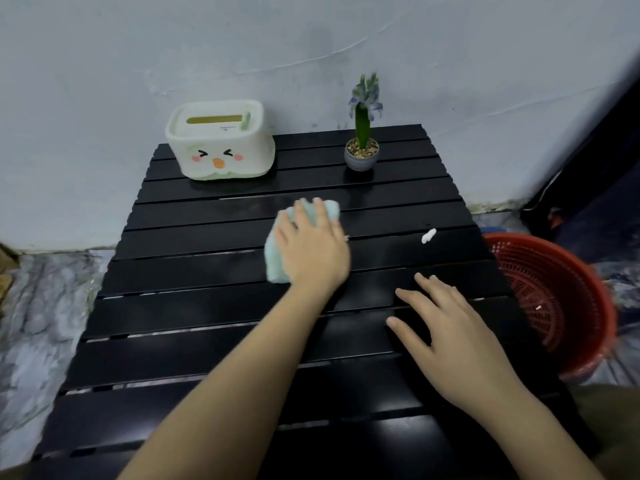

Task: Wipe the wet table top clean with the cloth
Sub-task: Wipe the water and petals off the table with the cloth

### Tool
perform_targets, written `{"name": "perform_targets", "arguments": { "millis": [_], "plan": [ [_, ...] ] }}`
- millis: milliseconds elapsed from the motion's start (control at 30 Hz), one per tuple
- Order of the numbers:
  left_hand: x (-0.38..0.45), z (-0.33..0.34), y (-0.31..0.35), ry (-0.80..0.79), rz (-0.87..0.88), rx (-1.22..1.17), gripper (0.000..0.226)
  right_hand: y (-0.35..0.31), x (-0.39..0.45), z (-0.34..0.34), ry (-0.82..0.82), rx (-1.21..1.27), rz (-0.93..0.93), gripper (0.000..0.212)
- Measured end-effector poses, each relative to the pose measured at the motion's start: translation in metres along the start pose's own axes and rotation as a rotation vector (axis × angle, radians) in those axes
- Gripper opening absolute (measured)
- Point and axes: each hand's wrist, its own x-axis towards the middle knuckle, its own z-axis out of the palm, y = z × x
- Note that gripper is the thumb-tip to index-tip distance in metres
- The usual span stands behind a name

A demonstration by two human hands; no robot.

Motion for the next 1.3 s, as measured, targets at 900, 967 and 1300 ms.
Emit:
{"name": "perform_targets", "arguments": {
  "millis": [900, 967, 1300],
  "plan": [
    [-0.033, -0.007, -0.040, -0.018, 0.333, 0.091, 0.067, 0.066, -0.063, -0.029, 0.067, 0.009, 0.372, 0.077],
    [-0.032, -0.003, -0.025, 0.030, 0.301, 0.087, 0.062, 0.068, -0.064, -0.030, 0.047, 0.088, 0.395, 0.079],
    [-0.033, 0.036, 0.084, 0.043, 0.426, 0.103, 0.059, 0.068, -0.065, -0.027, 0.036, 0.106, 0.379, 0.077]
  ]
}}
